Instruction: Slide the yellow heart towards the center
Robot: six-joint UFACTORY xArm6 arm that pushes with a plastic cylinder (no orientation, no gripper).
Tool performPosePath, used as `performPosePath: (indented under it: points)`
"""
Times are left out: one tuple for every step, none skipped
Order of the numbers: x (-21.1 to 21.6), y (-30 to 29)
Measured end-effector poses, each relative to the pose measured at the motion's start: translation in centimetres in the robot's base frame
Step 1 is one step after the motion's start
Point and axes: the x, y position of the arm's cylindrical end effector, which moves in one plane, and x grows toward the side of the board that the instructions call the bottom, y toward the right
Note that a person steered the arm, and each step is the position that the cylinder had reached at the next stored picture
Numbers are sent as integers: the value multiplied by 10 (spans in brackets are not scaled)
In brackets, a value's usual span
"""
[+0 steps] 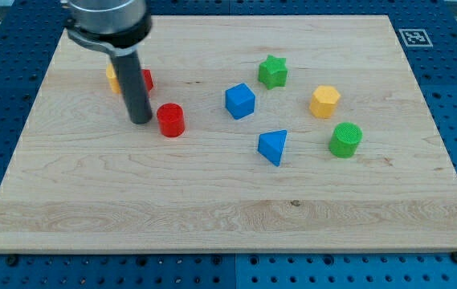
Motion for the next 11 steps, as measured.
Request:
performPosePath:
  points:
    - [-21, -51]
    - [-44, -54]
    - [-63, -38]
    - [-75, -31]
    - [-101, -49]
    - [-120, -60]
    - [-111, -58]
    - [-109, -40]
    - [-110, -10]
    - [-110, 21]
    - [-110, 29]
